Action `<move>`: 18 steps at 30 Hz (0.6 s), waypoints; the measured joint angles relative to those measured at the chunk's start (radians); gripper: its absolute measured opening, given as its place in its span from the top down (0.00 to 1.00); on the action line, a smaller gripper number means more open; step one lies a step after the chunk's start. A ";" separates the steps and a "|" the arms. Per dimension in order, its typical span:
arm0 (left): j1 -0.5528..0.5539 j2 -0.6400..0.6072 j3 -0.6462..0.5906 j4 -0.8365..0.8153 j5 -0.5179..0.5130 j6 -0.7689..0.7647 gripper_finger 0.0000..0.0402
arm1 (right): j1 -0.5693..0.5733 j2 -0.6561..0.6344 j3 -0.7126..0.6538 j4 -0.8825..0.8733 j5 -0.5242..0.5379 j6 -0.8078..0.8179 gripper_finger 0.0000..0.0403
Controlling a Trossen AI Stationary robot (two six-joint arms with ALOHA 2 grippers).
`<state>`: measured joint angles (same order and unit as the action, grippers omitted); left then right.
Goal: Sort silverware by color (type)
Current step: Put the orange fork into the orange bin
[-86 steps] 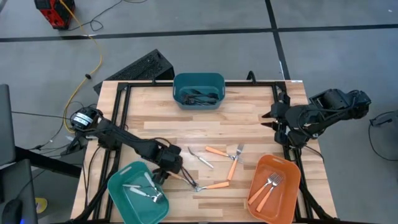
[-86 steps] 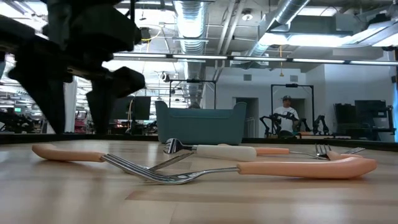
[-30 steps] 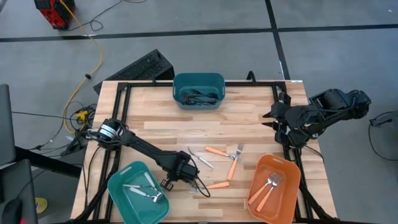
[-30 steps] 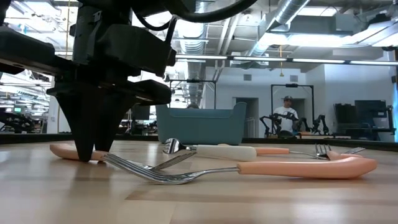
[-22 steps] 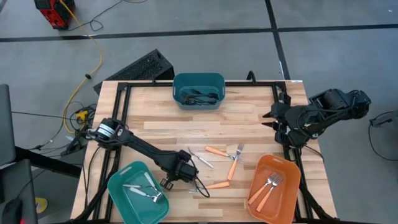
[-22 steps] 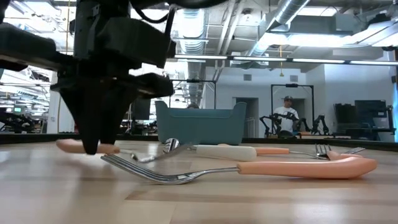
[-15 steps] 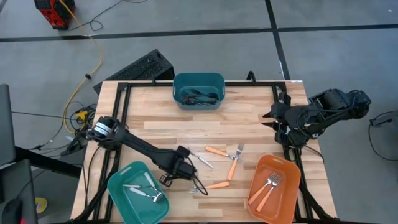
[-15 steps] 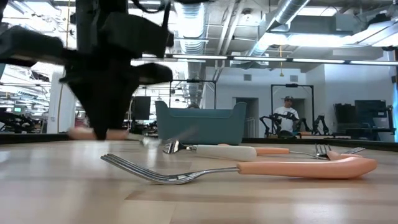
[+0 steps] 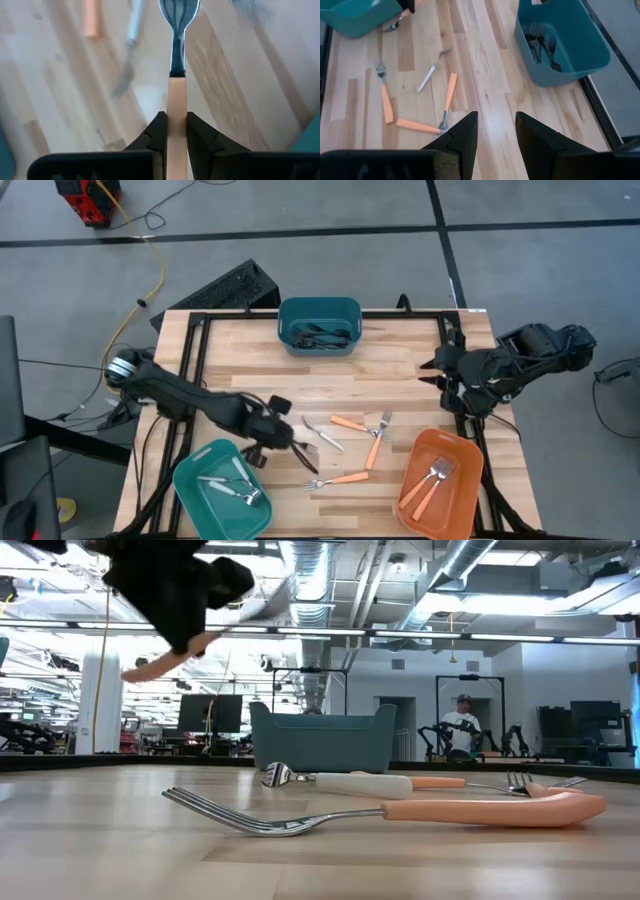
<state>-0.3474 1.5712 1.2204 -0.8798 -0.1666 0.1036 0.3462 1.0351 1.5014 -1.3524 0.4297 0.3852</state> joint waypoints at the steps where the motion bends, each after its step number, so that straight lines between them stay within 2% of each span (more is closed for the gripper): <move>1: 0.004 -0.038 -0.027 0.035 -0.002 -0.013 0.93 | 0.000 0.000 -0.007 0.015 0.005 -0.012 0.61; 7: 0.037 -0.253 -0.187 0.310 -0.002 -0.053 0.93 | 0.000 -0.014 -0.115 0.129 0.059 -0.090 0.61; 10: 0.054 -0.335 -0.266 0.476 0.010 -0.051 0.93 | -0.001 -0.021 -0.201 0.249 0.113 -0.160 0.61; 13: 0.074 -0.393 -0.345 0.627 0.036 -0.046 0.93 | -0.002 -0.025 -0.300 0.453 0.149 -0.261 0.61; 18: 0.132 -0.462 -0.502 0.839 0.100 -0.048 0.93 | -0.027 -0.064 -0.487 0.831 0.145 -0.474 0.61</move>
<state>-0.2158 1.1096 0.7181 -0.0404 -0.0670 0.0552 0.3189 0.9709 1.0143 -0.5219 0.5749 -0.0889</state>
